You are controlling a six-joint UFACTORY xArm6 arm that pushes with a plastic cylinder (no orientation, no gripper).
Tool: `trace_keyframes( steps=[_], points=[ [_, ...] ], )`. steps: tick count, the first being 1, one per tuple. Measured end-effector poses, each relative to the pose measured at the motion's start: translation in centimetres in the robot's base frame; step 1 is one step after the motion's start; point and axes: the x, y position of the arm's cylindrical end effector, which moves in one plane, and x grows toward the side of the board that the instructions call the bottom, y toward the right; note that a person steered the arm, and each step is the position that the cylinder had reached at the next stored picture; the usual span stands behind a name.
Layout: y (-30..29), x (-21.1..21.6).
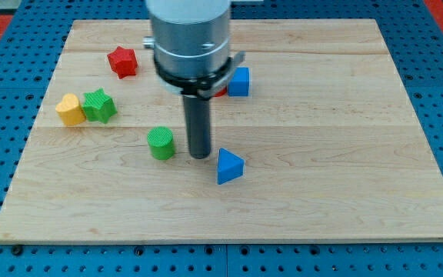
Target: Push the green circle into the green star
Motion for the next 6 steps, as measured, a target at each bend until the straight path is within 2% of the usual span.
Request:
trace_keyframes(
  steps=[1, 2, 3, 4, 5, 6],
  points=[
    [-7.5, -0.3],
    [-8.1, 1.7],
    [-12.7, -2.8],
    [-11.1, -1.7],
    [-4.0, -3.8],
    [-6.2, -10.6]
  ],
)
